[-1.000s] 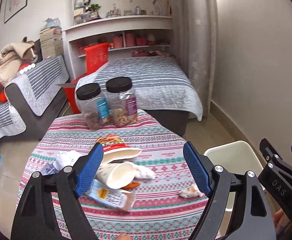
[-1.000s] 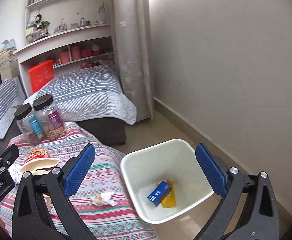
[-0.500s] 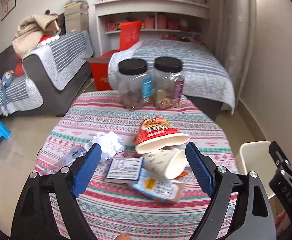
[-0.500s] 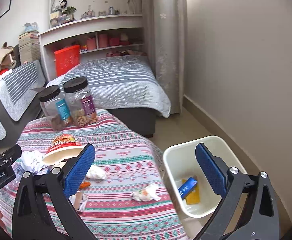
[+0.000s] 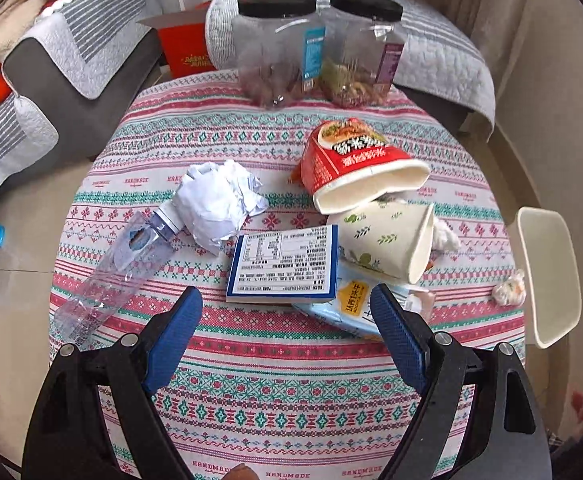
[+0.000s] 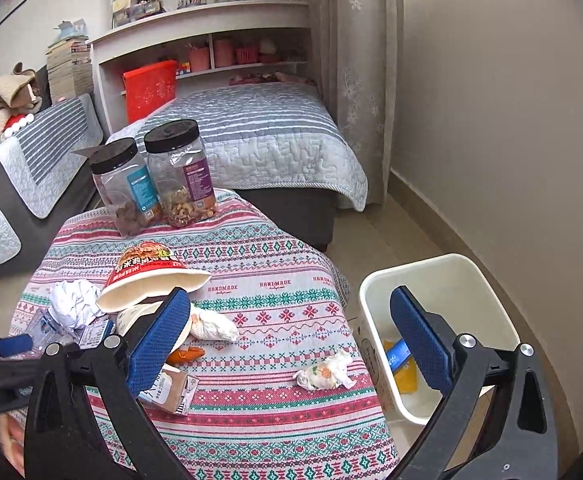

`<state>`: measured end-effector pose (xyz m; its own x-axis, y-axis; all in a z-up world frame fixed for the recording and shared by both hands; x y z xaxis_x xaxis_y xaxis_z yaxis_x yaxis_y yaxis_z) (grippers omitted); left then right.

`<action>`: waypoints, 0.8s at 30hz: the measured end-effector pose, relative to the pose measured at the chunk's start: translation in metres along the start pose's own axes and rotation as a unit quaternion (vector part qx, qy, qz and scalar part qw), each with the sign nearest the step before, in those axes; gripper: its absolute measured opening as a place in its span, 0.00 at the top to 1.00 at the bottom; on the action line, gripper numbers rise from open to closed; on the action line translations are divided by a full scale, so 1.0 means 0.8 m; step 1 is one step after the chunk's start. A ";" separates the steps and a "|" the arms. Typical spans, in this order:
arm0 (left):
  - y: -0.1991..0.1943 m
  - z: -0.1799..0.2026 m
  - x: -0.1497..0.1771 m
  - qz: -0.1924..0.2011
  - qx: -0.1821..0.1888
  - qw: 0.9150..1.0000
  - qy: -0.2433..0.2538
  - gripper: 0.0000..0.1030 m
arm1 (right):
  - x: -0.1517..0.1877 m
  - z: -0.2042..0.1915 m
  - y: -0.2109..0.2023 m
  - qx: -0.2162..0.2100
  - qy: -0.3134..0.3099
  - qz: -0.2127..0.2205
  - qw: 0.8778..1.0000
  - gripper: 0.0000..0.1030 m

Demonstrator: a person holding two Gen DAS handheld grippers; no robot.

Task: Collect trash
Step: 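Move both tools back over the table, then grasp the flattened blue-white box with the left gripper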

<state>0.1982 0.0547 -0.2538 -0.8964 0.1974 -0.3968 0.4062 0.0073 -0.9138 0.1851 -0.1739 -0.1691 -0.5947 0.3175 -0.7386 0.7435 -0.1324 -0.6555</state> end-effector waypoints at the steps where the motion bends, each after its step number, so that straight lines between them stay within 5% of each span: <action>1: 0.010 0.002 0.005 -0.011 0.001 1.000 0.005 0.19 | 0.001 0.002 0.003 0.000 0.000 -0.005 1.000 0.07; 14: 0.061 -0.009 -0.005 -0.036 0.073 0.996 -0.034 0.17 | 0.009 -0.011 0.028 0.004 -0.016 -0.028 0.999 0.07; 20: 0.087 0.009 -0.011 -0.045 0.028 0.998 0.022 0.17 | 0.011 -0.014 0.037 0.009 -0.017 -0.035 0.999 0.07; 21: 0.088 0.007 -0.012 -0.039 0.033 0.999 0.019 0.20 | 0.012 -0.015 0.038 0.008 -0.018 -0.037 0.999 0.07; 24: 0.077 -0.003 -0.018 -0.030 0.041 0.999 0.012 0.48 | 0.015 -0.020 0.040 0.004 -0.025 -0.040 0.999 0.07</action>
<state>0.2364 0.0543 -0.3046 -0.9136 0.2228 -0.3402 0.3356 -0.0596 -0.9401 0.2067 -0.1594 -0.1965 -0.6672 0.2807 -0.6899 0.6901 -0.1158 -0.7144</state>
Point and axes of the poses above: each gripper's, at about its wrist camera, not at the fingertips, and y roughly the way its jaws point, z to its right, x to its underside, the point moved 8 cm from there along y, roughly the way its jaws point, and after that the axes turned 12 degrees about y, right-handed, at the moved point
